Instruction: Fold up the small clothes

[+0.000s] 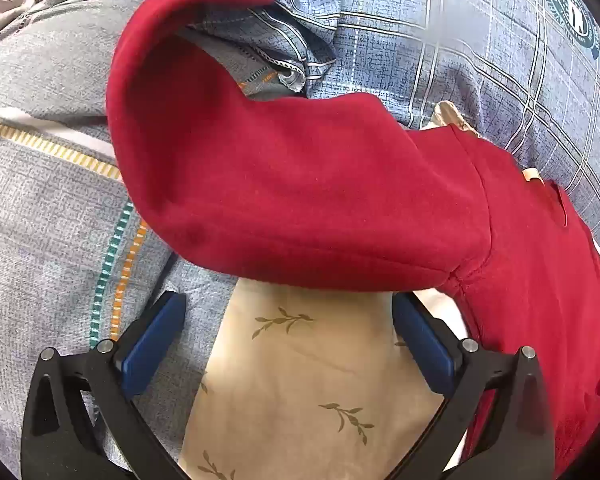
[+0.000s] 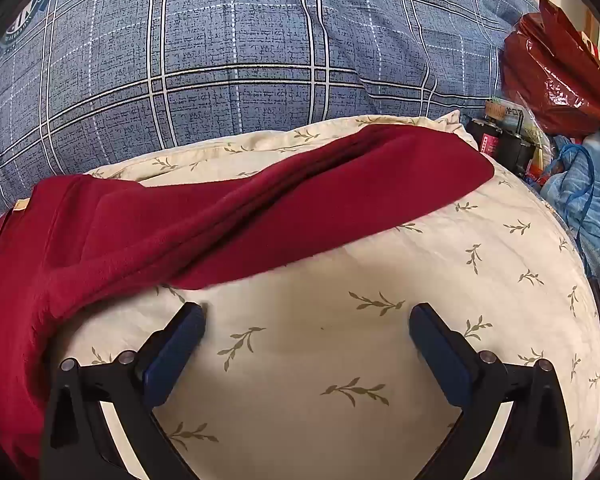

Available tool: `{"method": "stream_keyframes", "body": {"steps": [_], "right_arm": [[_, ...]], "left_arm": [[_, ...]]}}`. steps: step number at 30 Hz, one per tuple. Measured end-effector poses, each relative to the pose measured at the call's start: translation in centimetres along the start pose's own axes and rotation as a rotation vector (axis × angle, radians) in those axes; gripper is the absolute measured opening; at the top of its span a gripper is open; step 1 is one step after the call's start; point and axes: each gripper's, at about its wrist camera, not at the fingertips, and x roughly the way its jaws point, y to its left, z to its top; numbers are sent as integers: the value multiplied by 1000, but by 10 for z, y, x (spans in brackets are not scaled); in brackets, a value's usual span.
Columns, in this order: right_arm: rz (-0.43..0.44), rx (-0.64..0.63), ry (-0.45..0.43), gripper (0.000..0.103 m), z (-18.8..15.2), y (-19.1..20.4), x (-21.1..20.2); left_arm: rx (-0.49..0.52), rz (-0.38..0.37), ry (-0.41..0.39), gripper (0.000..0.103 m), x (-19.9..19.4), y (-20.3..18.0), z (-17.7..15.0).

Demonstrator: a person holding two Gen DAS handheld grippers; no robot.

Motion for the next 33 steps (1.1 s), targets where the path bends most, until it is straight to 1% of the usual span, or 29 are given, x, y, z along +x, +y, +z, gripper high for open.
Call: {"method": "stream_keyframes", "body": {"steps": [7,9,12,15,17,20,22,24,25,27,29,33], "right_arm": [[1,1,-2,102,0,0,0],[1,1,-2,102,0,0,0],[1,1,-2,102,0,0,0],[1,1,-2,102,0,0,0],[-3,-5,3,102,1,1,1],[-14,-5,13,102,2,1,3],[-5,-14,36,102,0,0,-2],[7,-14,84,103,-6,0,-12],[27,-5,110,102,-10,-1,-19],[105,23,134,102,-18,-2,-42],[150,19,125,103,-22,2,-68],[201,-34,59,103,-28,24,-122]], "left_arm": [[4,5,6,103,0,-1,1],[4,6,26,103,3,-5,4],[15,0,62,103,-4,-6,4],[11,-8,87,103,-15,-7,-4],[19,-18,76,103,-27,-10,-7],[76,2,5,103,-53,-21,-12],[103,-14,-25,103,-70,-28,-14],[116,-36,-41,103,-81,-35,-14],[121,-47,-49,103,-86,-40,-15],[130,-62,-62,103,-95,-48,-17],[146,-70,-64,103,-100,-58,-20],[206,-76,-87,103,-108,-81,-26]]}}
